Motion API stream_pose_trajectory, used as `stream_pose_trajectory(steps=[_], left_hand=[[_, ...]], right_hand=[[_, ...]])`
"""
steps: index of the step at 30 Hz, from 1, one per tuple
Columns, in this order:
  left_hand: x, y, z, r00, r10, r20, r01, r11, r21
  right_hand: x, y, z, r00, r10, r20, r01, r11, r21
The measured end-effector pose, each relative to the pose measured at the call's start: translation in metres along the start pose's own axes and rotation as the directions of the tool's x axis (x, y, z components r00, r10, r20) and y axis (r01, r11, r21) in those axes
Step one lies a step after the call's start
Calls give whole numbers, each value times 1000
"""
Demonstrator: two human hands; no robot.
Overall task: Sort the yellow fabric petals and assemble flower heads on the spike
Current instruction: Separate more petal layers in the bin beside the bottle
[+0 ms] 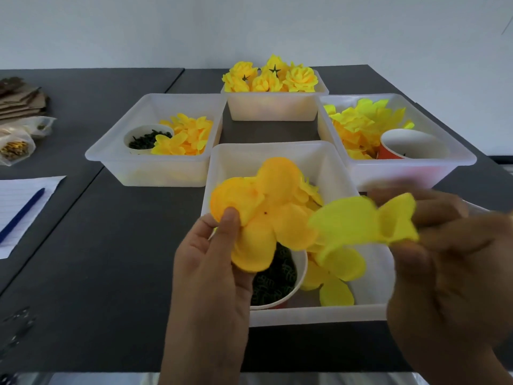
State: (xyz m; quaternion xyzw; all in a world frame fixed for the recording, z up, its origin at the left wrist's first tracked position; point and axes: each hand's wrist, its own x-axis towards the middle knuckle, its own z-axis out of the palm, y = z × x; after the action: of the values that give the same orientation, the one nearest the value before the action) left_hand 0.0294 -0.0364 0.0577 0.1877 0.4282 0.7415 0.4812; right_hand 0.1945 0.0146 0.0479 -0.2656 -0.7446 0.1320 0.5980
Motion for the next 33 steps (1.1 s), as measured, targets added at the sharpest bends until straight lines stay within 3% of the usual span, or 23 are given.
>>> stream_pose_trajectory(steps=[3,5,8,12,14,16,18,20,21,23,25,29,31,33], left_hand=[[4,3,-10,991,93,-93,-90,995,34],[2,0,-13,979,173,-109,-159,978,133],[0,-3,-15,955,267,-130,-228,941,252],[-2,-6,-19,925,348,-152,-285,900,331],[-3,-8,-18,912,385,-145,-311,876,369],[-5,-10,-16,899,421,-121,-344,849,401],[-5,-13,-14,877,471,-93,-387,808,443],[-7,-15,-10,855,515,-58,-423,758,497],[-9,-16,-7,850,525,-48,-430,744,512],[-12,-20,0,865,501,-38,-419,761,495],[-15,-23,4,897,441,-27,-382,806,452],[-14,-19,2,957,288,2,-272,900,340],[-11,-18,-3,994,107,28,-110,982,151],[-7,-14,-8,995,-54,83,58,997,-50]], right_hand=[[8,1,-2,987,161,-8,-161,983,-93],[15,6,1,952,286,108,-265,948,-175],[25,16,8,849,456,269,-397,884,-247],[36,21,8,687,588,427,-575,799,-176],[43,22,9,625,593,508,-602,780,-169],[46,24,12,599,575,557,-515,809,-282],[44,21,17,683,520,512,-283,836,-471],[40,6,23,829,387,402,-200,879,-434],[38,-3,27,852,370,369,-242,905,-350],[31,-17,36,818,424,388,-390,905,-166],[23,-24,44,790,445,423,-450,888,-95],[21,-26,47,871,335,358,-347,937,-33],[20,-25,45,903,259,343,-279,960,8],[19,-25,40,923,196,330,-247,961,121]])
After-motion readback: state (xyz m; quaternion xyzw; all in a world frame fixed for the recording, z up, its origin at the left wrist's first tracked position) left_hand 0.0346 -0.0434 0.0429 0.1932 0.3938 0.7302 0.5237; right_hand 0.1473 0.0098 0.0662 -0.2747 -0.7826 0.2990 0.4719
